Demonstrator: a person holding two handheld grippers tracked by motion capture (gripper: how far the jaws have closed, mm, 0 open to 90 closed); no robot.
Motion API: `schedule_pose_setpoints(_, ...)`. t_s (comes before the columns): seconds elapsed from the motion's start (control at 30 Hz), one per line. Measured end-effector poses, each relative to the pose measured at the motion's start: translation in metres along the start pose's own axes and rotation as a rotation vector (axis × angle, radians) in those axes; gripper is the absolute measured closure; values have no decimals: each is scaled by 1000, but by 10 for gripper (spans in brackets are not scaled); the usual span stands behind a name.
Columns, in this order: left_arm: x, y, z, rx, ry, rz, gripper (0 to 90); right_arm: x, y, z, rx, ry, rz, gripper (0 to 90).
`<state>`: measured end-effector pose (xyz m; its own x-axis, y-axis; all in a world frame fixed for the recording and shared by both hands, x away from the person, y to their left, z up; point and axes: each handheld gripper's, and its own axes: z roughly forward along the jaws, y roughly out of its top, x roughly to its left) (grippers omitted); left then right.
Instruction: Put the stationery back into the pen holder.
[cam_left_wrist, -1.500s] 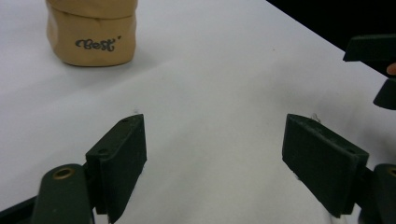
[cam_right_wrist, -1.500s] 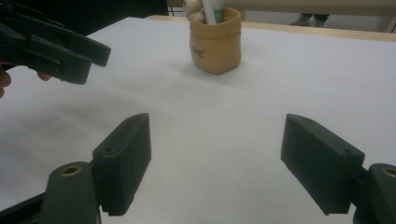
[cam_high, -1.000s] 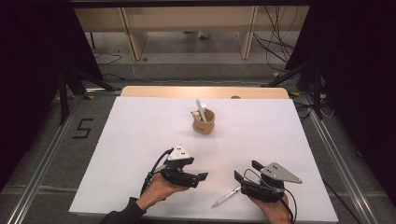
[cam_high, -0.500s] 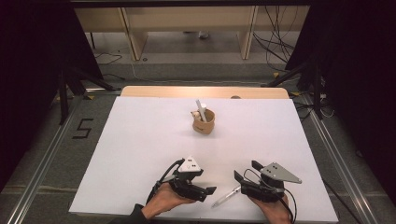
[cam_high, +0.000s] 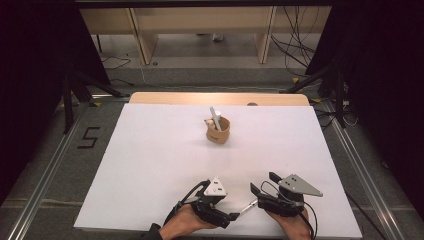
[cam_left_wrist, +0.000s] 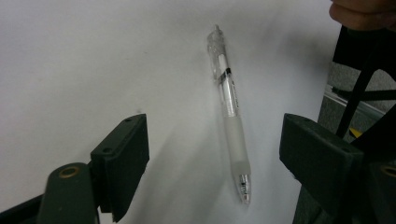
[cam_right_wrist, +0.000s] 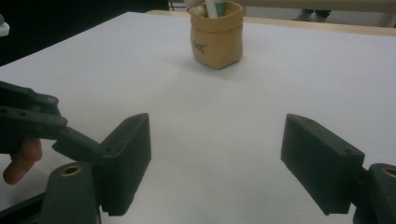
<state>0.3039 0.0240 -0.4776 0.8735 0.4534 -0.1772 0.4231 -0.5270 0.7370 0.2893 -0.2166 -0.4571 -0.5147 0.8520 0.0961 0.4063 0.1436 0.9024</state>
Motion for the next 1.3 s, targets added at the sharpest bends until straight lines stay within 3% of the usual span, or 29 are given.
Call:
schedule_pose_setpoints(0.23, -8, 0, 10, 49, -8, 30, 318, 0, 0, 0, -1, 0, -2, 252)
schedule_pose_setpoints(0.47, -13, 1, 14, 57, 2, 63, 446, 0, 0, 0, 0, 1, -4, 252)
schedule_pose_setpoints(0.73, -18, 1, 20, 98, 1, 83, 566, 1, 0, 0, -1, 2, -5, 252)
schedule_pose_setpoints(0.93, -18, 1, 20, 99, 16, 93, 623, 1, 0, 0, -1, 3, -5, 252)
schedule_pose_setpoints(1.13, -21, 1, 21, 110, 43, 128, 679, 2, 0, 0, 3, 4, -10, 252)
schedule_pose_setpoints(1.3, -20, 1, 22, 109, 54, 119, 738, 2, 0, 0, 3, 5, -10, 252)
